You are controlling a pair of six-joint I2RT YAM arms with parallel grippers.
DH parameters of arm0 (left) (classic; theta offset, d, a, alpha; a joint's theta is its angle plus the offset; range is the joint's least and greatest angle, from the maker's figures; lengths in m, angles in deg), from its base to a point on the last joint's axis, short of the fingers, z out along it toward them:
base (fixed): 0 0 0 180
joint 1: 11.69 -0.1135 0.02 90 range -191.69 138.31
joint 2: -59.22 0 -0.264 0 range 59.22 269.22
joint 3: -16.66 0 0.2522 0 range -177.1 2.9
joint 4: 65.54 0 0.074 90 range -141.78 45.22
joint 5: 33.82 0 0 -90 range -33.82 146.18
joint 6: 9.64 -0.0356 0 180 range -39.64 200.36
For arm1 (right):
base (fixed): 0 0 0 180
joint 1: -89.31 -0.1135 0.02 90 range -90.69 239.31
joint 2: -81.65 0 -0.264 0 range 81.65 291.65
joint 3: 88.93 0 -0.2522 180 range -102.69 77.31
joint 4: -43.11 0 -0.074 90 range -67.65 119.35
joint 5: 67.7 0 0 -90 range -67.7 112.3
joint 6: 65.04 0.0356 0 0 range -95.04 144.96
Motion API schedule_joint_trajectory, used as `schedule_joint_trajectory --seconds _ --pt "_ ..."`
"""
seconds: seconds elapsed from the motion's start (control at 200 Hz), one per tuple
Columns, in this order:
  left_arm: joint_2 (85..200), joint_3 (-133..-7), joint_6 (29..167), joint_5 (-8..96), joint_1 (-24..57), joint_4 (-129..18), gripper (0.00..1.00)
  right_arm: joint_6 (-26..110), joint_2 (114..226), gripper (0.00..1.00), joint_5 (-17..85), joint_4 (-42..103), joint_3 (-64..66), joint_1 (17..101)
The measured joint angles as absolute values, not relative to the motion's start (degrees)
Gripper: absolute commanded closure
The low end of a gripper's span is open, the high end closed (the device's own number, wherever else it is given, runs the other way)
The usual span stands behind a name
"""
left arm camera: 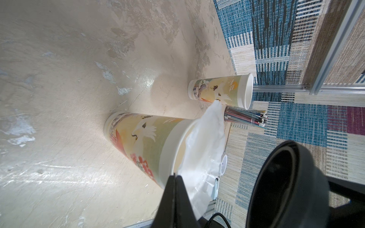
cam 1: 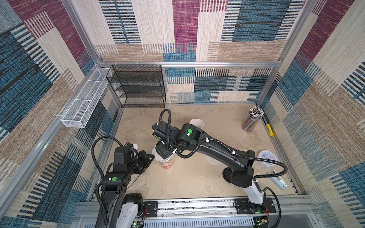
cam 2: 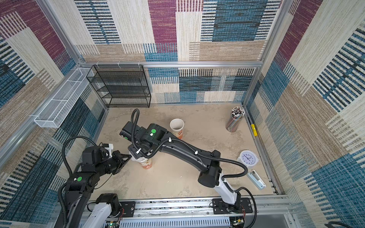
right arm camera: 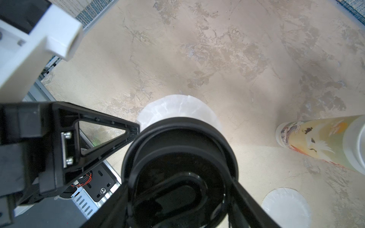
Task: Put the leak-proof paper on the milk tea cups
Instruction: Adjust the leak-proof paper on the cup, then secure the cup lid on the cup.
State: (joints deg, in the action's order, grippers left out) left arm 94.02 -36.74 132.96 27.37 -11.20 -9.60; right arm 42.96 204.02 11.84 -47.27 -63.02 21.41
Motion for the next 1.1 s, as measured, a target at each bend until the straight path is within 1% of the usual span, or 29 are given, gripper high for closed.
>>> schedule_joint_trajectory --seconds 0.19,1.102 --pt "93.9 -37.1 132.5 27.3 -11.2 -9.3 1.0 42.9 204.3 0.3 11.9 -47.3 -63.0 21.4" --pt "91.9 -36.0 132.5 26.1 -11.2 -7.2 1.0 41.8 208.1 0.29 12.9 -47.3 -62.1 21.4"
